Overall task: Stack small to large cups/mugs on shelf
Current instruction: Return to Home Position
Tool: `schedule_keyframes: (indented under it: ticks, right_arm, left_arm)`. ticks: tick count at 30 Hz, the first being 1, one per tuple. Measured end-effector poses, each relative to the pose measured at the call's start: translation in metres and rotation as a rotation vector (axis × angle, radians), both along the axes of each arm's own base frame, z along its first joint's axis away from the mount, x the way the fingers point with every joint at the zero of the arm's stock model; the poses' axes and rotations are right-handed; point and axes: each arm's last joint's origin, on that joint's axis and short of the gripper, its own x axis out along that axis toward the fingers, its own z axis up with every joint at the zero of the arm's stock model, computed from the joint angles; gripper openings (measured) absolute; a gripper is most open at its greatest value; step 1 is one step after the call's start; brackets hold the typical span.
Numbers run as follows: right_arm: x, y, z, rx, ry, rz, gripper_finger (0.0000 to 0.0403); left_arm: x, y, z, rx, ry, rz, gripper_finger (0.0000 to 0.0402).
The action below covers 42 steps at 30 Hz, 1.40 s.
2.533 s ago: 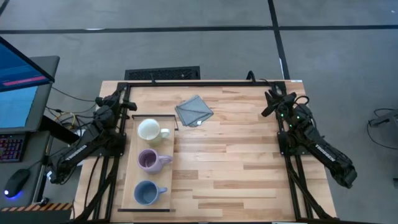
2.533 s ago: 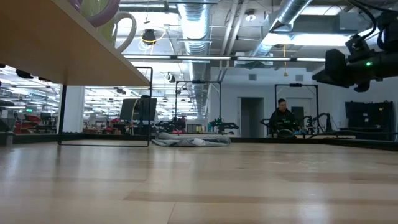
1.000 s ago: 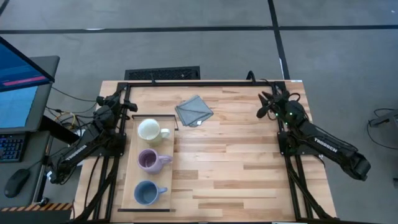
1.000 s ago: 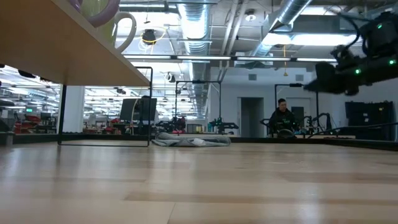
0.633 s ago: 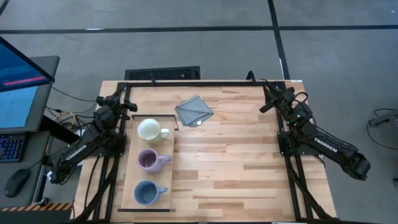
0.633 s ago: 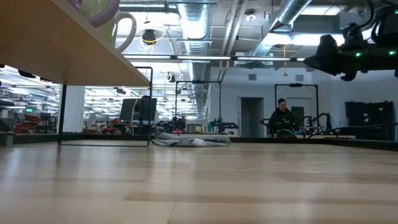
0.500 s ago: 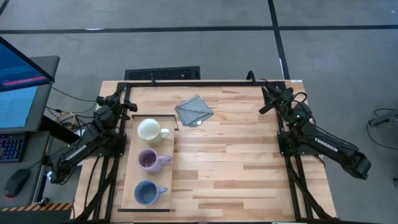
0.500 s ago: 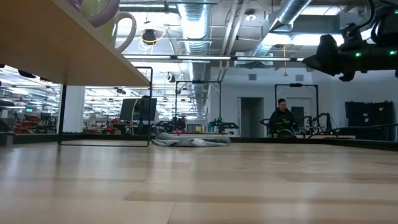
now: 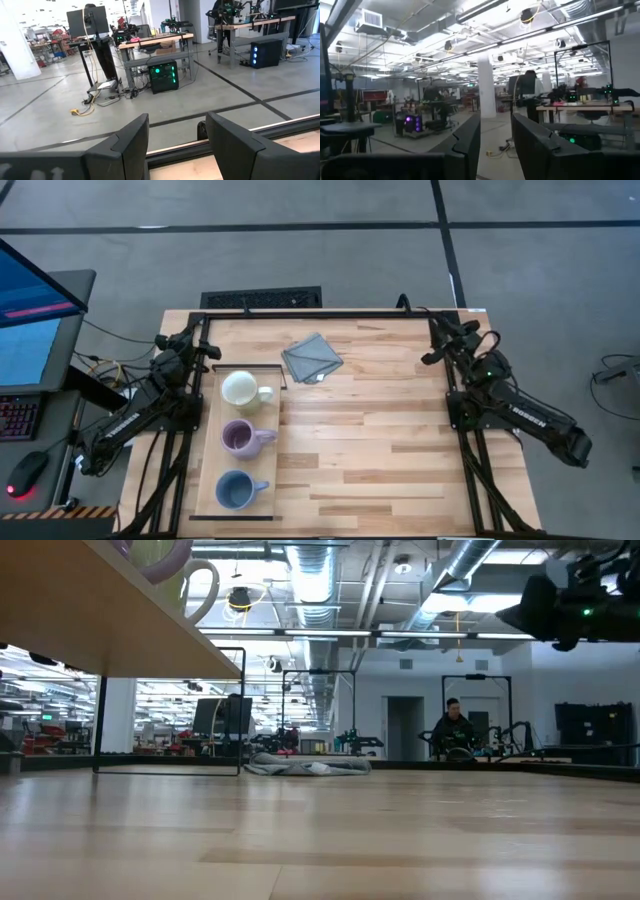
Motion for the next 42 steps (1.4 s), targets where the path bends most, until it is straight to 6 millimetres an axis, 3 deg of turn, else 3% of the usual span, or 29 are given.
schedule_keyframes:
  ticks: [10, 27, 42]
  right_arm:
    - [-0.008, 0.006, -0.006, 0.012, 0.044, -0.013, 0.0134]
    - [-0.005, 0.003, -0.034, 0.211, 0.257, -0.03, 0.0134]
    - [-0.005, 0.003, -0.033, 0.219, 0.266, -0.028, 0.0134]
  left_arm:
    - [0.0, 0.0, 0.0, 0.0, 0.0, 0.0, 0.0189]
    - [0.0, 0.0, 0.0, 0.0, 0.0, -0.001, 0.0189]
    - [0.0, 0.0, 0.0, 0.0, 0.0, -0.001, 0.0189]
